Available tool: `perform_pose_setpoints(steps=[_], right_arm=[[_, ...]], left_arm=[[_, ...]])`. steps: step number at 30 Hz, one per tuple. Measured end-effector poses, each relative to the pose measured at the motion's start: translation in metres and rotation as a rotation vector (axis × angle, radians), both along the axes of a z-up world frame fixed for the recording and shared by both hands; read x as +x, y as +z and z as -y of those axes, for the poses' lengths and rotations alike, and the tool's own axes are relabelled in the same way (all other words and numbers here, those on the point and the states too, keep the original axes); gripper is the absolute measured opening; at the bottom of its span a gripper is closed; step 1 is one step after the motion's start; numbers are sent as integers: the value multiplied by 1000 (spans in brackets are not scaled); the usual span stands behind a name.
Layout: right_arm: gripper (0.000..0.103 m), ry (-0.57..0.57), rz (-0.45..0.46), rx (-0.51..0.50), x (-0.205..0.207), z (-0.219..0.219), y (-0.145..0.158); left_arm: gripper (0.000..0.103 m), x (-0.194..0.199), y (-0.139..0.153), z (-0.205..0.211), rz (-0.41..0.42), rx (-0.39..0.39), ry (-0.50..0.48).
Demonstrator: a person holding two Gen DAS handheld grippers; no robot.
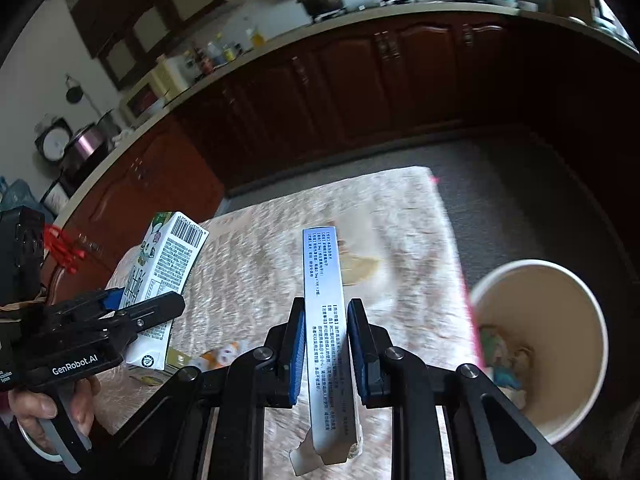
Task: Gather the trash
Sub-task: 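Carry the milk carton and medicine box toward the white bucket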
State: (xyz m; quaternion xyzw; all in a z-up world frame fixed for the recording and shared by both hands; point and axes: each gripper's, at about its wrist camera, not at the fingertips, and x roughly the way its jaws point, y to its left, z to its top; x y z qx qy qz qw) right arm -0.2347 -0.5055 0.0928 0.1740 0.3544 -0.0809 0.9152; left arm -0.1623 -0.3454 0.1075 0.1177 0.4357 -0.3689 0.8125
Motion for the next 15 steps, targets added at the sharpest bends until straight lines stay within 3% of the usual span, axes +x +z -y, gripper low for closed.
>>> perform_pose_setpoints(steps=[15], right_arm=[[19, -260, 5, 40, -87, 100, -4]], left_arm=[[50, -54, -11, 125, -22, -1, -194]])
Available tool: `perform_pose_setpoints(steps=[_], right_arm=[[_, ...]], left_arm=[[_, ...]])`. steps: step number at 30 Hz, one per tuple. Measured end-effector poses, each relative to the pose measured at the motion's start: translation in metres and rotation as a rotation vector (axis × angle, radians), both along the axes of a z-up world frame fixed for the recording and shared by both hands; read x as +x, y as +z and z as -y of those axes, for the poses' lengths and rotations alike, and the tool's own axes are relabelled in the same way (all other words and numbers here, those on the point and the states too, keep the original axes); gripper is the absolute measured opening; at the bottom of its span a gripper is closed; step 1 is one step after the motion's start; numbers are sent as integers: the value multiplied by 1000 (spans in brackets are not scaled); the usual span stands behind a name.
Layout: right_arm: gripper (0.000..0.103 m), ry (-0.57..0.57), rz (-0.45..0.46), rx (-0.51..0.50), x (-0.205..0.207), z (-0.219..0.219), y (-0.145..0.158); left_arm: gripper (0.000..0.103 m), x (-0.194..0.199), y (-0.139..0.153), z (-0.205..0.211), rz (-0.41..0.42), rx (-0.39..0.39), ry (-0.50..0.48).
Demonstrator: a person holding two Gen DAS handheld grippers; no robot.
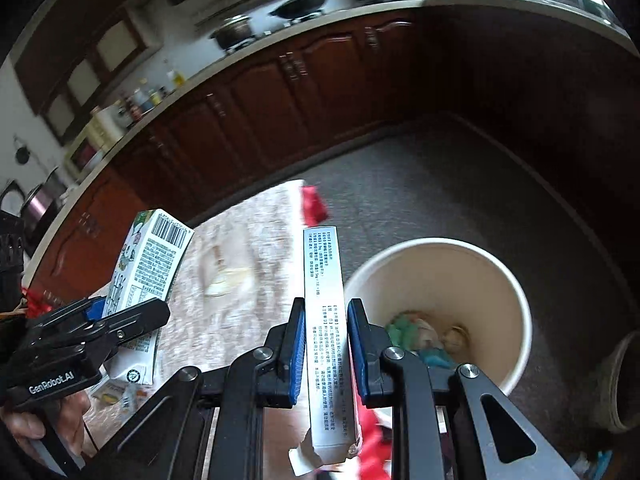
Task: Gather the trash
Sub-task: 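Carry the milk carton and medicine box toward the white bucket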
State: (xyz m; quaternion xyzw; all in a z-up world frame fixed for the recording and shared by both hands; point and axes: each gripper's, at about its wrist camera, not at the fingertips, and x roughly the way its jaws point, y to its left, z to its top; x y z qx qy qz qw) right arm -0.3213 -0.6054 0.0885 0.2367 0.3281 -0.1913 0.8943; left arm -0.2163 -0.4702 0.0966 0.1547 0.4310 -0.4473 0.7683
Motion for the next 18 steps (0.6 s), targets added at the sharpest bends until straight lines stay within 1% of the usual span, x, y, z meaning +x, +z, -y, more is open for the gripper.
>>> perform_pose_setpoints(steps=[8, 14, 18], right_arm=[[19, -80, -14, 43, -19, 35, -12], [19, -138, -42, 90, -24, 57, -35], [19, -178, -65, 128, -28, 69, -52]], left_arm=[[50, -17, -20, 42, -28, 23, -56], [50, -20, -42, 65, -81, 41, -82], [50, -20, -55, 79, -102, 57, -87]])
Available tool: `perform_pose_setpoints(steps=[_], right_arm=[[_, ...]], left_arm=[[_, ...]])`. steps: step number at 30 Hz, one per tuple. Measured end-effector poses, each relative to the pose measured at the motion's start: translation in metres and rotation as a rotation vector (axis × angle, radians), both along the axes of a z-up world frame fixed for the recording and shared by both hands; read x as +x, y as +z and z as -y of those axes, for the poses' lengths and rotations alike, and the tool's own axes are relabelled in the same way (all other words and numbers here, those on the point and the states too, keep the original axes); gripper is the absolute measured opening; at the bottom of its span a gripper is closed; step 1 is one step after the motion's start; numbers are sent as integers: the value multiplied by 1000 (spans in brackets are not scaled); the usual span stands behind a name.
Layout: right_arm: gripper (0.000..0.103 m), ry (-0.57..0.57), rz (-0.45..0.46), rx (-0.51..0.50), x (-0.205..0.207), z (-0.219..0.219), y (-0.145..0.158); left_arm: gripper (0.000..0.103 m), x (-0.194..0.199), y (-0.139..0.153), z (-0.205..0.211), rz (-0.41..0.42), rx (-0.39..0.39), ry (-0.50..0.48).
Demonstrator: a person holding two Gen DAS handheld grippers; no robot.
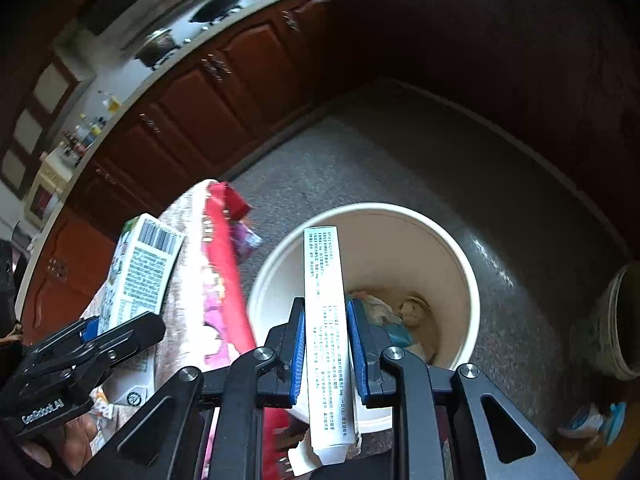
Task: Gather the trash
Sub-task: 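Carry the milk carton and medicine box toward the white bucket, then open both tools over the bucket to drop carton and medicine box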
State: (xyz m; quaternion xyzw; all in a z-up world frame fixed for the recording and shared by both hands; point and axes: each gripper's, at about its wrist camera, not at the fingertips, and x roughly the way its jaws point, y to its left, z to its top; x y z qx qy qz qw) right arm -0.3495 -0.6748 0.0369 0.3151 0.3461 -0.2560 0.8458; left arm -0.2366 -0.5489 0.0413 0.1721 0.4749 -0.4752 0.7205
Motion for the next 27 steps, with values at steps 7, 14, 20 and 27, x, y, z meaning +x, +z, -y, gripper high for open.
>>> perform_pose_setpoints(steps=[7, 14, 20, 27], right_arm=[[19, -28, -35, 33, 0, 12, -16], [19, -32, -57, 45, 5, 15, -25], [19, -46, -77, 58, 9, 21, -33], [50, -76, -101, 68, 8, 24, -39]], left_arm=[[50, -1, -11, 7, -7, 23, -8], [51, -3, -12, 11, -3, 31, -2], [51, -3, -12, 10, -12, 33, 0], [60, -1, -17, 7, -32, 40, -3]])
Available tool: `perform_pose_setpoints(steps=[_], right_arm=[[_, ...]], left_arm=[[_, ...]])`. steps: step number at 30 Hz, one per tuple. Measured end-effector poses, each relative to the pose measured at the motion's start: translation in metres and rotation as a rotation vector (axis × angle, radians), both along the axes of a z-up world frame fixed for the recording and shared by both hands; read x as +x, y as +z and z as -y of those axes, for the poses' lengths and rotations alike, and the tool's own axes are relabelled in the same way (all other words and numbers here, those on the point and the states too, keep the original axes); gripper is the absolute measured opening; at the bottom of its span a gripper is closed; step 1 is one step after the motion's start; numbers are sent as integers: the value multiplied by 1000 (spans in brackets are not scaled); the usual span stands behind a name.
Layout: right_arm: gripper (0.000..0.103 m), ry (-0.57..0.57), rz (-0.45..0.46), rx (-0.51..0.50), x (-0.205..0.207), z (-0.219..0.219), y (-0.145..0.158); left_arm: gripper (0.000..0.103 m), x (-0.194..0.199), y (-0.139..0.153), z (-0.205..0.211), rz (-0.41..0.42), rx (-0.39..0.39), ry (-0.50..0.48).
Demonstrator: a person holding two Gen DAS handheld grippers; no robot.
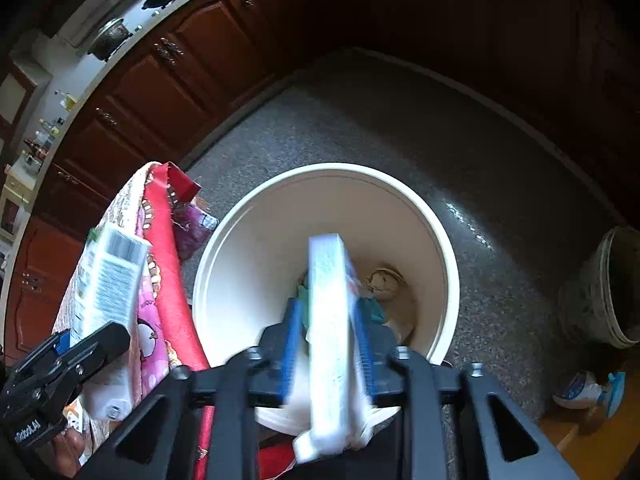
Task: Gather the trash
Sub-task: 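Open both tools over the bucket to drop carton and medicine box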
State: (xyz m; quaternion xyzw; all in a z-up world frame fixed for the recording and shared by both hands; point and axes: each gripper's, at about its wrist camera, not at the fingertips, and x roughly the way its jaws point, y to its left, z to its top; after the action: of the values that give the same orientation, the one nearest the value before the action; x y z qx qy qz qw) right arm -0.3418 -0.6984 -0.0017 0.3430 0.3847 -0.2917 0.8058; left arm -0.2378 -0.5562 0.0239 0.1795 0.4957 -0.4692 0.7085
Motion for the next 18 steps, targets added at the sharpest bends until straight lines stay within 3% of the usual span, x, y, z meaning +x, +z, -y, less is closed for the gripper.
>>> perform_pose_setpoints(steps=[9, 18], right_arm=[[50, -11, 6, -21, -4, -4, 7], [50, 17, -4, -69, 1, -19, 14]], left_arm=[[61, 0, 6, -12, 17, -8, 17], [61, 3, 22, -36, 88, -37, 52]])
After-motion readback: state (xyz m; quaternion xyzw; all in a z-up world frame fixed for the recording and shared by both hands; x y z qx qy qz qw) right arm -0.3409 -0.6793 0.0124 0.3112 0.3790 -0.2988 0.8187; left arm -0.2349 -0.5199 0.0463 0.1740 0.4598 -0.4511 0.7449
